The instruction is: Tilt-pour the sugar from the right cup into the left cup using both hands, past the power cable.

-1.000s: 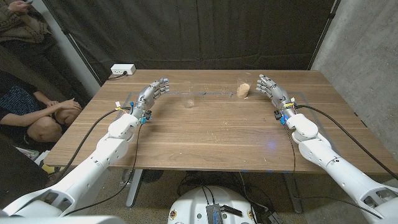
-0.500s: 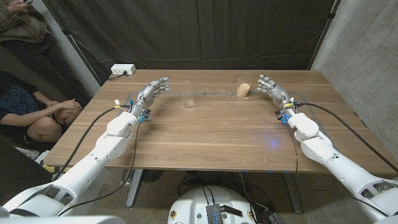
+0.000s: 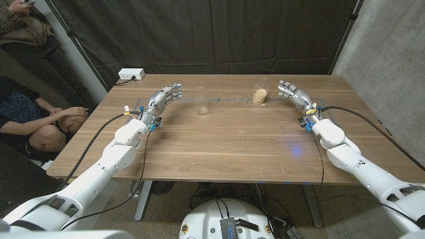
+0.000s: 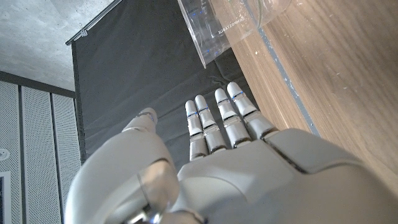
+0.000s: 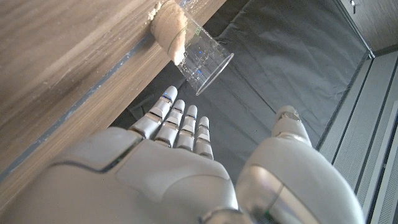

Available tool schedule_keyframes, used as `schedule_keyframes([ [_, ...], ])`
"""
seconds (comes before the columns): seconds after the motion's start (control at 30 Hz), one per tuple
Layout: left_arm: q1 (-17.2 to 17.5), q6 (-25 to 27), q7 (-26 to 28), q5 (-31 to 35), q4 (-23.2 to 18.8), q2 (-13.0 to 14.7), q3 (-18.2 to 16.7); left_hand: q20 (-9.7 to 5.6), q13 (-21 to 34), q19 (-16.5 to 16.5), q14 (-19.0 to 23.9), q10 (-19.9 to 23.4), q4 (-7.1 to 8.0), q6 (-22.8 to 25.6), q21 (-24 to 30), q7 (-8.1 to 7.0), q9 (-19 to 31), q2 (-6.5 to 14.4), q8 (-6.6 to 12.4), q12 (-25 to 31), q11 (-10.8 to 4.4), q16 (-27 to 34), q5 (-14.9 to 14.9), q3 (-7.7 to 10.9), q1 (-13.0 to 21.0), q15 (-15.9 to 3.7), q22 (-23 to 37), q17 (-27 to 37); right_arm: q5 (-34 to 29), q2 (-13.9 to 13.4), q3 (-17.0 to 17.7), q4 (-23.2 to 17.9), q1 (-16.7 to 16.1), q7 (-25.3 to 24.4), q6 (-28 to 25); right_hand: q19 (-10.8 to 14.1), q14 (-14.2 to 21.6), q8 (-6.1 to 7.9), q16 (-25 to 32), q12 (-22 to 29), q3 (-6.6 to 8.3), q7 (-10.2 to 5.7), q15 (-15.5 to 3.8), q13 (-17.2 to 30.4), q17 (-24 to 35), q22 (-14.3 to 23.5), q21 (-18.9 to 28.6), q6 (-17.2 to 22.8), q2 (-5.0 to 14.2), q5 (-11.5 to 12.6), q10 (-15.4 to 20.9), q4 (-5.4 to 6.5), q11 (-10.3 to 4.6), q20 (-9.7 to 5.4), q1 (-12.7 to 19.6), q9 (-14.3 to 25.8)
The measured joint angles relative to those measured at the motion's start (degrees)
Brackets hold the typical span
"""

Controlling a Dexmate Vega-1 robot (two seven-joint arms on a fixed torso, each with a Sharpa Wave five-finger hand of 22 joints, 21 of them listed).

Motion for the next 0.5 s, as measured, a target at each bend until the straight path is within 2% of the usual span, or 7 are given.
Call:
schedule_keyframes([
  [0.17, -0.39, -0.93, -0.61, 0.50, 1.02, -0.08, 0.30, -0.07, 0.00, 0.07, 0.00, 0.00, 0.00, 0.00, 0.00, 0.00, 0.00, 0.00, 0.00, 0.00, 0.00, 0.00, 0.00, 0.00, 0.00, 0.00, 0.00, -0.01, -3.18, 0.80, -1.54, 5.79, 2.78, -1.66, 3.45, 0.41, 0.68, 0.13, 0.00, 0.44, 0.00, 0.39, -0.07, 0.00, 0.00, 0.00, 0.00, 0.39, -0.30, 0.45, 0.64, 0.00, -0.04, -0.03, -0.30, 0.00],
  [0.2, -0.42, -0.96, -0.63, 0.52, 1.12, -0.10, 0.33, -0.07, 0.00, 0.07, 0.00, 0.00, 0.00, 0.00, 0.00, 0.00, 0.00, -0.04, 0.00, 0.00, 0.00, 0.00, 0.00, 0.00, -0.04, 0.00, 0.00, -0.01, -3.20, 0.80, -1.54, 5.79, 2.78, -1.67, 3.48, 0.61, 0.68, 0.13, 0.00, 0.44, 0.00, 0.39, -0.07, 0.00, 0.00, 0.00, 0.00, 0.39, -0.29, 0.45, 0.64, 0.00, -0.04, 0.17, -0.30, 0.00],
  [0.27, -0.49, -1.42, -0.88, 0.74, 1.49, -0.14, 0.43, -0.06, 0.00, 0.06, 0.00, 0.00, 0.00, 0.00, 0.00, 0.00, 0.00, -0.15, 0.00, 0.00, 0.00, 0.00, 0.00, 0.00, -0.15, 0.00, 0.00, 0.00, -4.37, 1.46, -2.29, 8.98, 4.09, -2.49, 5.11, 0.61, 0.68, 0.13, 0.43, 0.44, 0.00, 0.39, -0.07, 0.00, 0.00, 0.00, 0.00, 0.39, -0.29, 0.45, 0.86, 0.00, -0.26, 0.17, -0.29, 0.00],
  [0.3, -0.49, -1.42, -0.88, 0.74, 1.49, -0.14, 0.43, -0.06, 0.00, 0.06, 0.00, 0.00, 0.00, 0.02, 0.00, 0.01, 0.00, -0.15, 0.00, 0.00, 0.00, 0.00, 0.00, 0.00, -0.15, 0.00, 0.00, -0.01, -4.41, 1.46, -2.29, 8.98, 4.09, -2.52, 5.20, 0.61, 0.68, 0.13, 0.44, 0.44, 0.00, 0.39, -0.07, 0.00, 0.00, 0.00, 0.00, 0.39, -0.29, 0.45, 0.94, 0.00, -0.33, 0.17, -0.30, 0.00],
  [0.4, -0.51, -1.92, -1.18, 0.90, 1.92, -0.14, 0.55, -0.06, 0.00, 0.06, 0.58, 0.00, 0.00, 0.31, 0.00, 0.31, 0.00, -0.15, 0.00, 0.00, 0.00, 0.00, 0.00, 0.00, -0.15, 0.03, 0.00, -0.01, -5.66, 2.46, -3.46, 13.42, 5.94, -3.49, 7.23, 0.93, 0.68, 0.13, 0.44, 0.44, 0.00, 0.38, -0.07, 0.00, 0.00, 0.00, 0.00, 0.39, -0.29, 0.45, 0.94, 0.00, -0.33, -0.14, -0.30, 0.01],
  [0.47, -0.51, -2.24, -1.42, 1.02, 2.16, -0.12, 0.62, -0.06, -0.01, 0.06, 0.61, 0.00, 0.00, 0.31, 0.00, 0.31, 0.00, -0.38, 0.00, 0.00, 0.00, 0.00, 0.00, 0.00, -0.38, 0.00, 0.00, -0.01, -6.10, 2.65, -3.69, 14.21, 6.27, -3.88, 7.89, 0.92, 0.68, 0.12, 0.44, 0.44, 0.00, 0.38, -0.07, 0.00, 0.00, 0.00, -0.35, 0.39, -0.29, 0.45, 0.94, 0.00, -0.33, -0.14, -0.30, 0.00],
  [0.5, -0.51, -2.29, -1.46, 1.05, 2.29, -0.09, 0.64, -0.05, 0.00, 0.10, 0.61, 0.00, 0.00, 0.31, 0.00, 0.31, 0.00, -0.37, 0.00, 0.00, 0.00, 0.00, 0.00, 0.00, -0.36, 0.00, 0.00, -0.01, -6.76, 3.22, -4.41, 16.62, 7.32, -4.48, 8.82, 0.92, 0.68, 0.13, 0.44, 0.44, 0.00, 0.38, -0.07, 0.00, -0.01, 0.00, -0.35, 0.39, -0.29, 0.45, 0.94, 0.00, -0.33, -0.14, -0.30, 0.01],
])
